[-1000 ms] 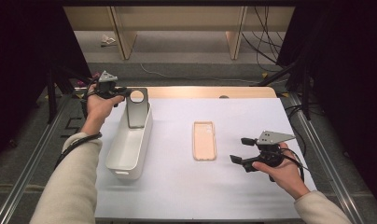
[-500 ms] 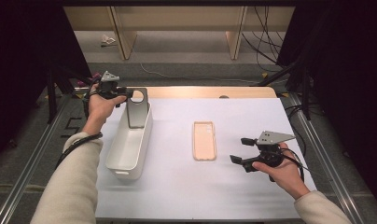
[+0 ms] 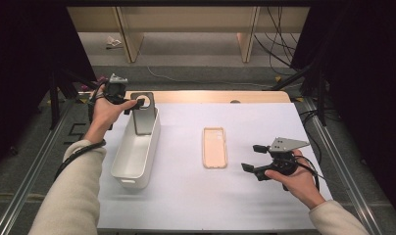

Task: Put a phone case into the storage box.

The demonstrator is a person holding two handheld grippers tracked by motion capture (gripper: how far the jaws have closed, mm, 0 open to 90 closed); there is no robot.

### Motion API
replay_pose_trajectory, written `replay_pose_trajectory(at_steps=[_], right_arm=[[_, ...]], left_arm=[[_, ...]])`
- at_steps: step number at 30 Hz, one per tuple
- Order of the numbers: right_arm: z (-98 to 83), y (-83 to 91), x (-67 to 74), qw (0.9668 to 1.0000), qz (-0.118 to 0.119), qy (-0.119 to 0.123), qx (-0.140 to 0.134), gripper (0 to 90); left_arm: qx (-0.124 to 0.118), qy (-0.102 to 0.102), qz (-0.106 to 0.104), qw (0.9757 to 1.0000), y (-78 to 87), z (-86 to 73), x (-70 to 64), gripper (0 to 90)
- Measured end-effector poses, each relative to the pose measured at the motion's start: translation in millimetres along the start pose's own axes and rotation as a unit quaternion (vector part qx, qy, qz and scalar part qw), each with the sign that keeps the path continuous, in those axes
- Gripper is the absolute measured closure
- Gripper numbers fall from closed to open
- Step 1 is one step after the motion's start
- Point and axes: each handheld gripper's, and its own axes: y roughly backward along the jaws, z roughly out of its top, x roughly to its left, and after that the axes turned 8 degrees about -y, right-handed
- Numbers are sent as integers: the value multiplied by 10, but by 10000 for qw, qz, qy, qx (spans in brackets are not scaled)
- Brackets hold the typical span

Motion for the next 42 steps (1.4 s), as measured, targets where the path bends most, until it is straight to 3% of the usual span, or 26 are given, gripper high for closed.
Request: replay_pose_trajectory(at_steps=[6,12,18,24,28,37,42], right_arm=[[0,-1,0,10000,9,11,15,170],[-1,-4,1,10000,8,15,23,169],[2,-3,4,10000,5,20,28,169],[1,-5,7,10000,0,22,32,169],[1,-13,8,10000,-7,19,38,169],[4,-2,12,10000,-17,23,41,169],[2,-11,10,10000,-16,17,44,169]], left_arm=[[0,-81,9,10000,46,26,-34,0],[-78,-146,40,9999,108,10,-64,0],[-207,-82,46,9997,218,-60,-90,0],[-372,71,195,9991,398,-158,-179,0],[-507,278,284,9979,509,-237,-237,0],[-658,241,295,9971,716,-509,-489,0],[-702,85,234,9972,810,-618,-689,0]])
